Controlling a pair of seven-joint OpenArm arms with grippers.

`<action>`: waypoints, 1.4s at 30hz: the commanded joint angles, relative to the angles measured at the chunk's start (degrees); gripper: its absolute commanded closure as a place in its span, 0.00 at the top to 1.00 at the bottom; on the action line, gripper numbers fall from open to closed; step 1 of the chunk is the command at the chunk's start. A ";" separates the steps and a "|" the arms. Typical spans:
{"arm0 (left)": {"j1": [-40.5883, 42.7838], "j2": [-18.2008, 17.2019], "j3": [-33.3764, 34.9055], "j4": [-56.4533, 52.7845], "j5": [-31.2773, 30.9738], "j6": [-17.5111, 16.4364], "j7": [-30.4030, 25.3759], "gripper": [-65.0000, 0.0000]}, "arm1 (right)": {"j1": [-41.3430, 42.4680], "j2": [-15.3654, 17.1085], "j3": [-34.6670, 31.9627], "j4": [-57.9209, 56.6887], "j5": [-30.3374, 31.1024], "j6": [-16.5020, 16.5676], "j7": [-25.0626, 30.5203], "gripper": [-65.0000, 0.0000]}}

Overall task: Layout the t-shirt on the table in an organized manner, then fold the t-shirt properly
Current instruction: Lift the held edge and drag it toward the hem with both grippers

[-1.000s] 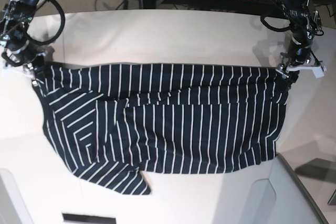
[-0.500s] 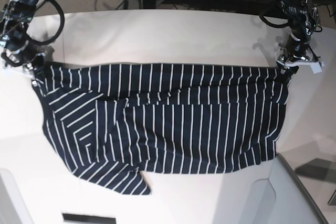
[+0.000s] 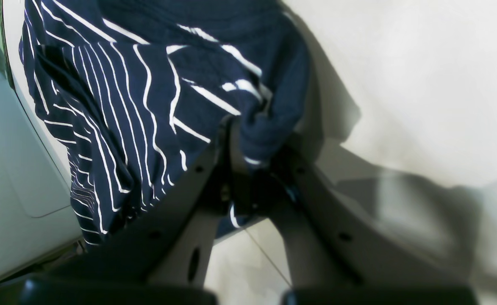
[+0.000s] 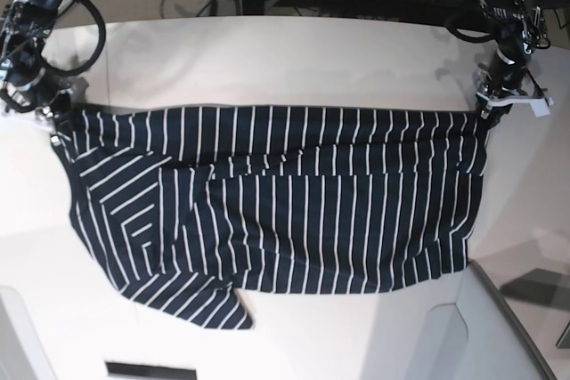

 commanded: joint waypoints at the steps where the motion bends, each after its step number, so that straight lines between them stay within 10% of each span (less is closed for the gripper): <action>1: 1.24 0.52 0.34 -1.31 5.97 4.24 6.74 0.00 | 0.09 0.52 0.20 0.30 -1.68 -1.16 -0.02 0.00; 14: 2.30 0.34 0.43 4.58 6.06 4.15 7.36 0.00 | -0.17 0.43 -0.15 0.91 -1.68 -1.16 -0.46 0.00; 33: -3.41 0.16 6.85 21.55 6.06 6.44 16.59 0.00 | 6.07 -0.36 -0.33 13.04 -1.94 -1.16 -15.58 0.00; 42: -12.65 -1.95 6.94 21.82 6.06 9.34 20.28 0.00 | 13.80 5.09 -5.25 12.34 -2.12 -1.68 -15.32 0.00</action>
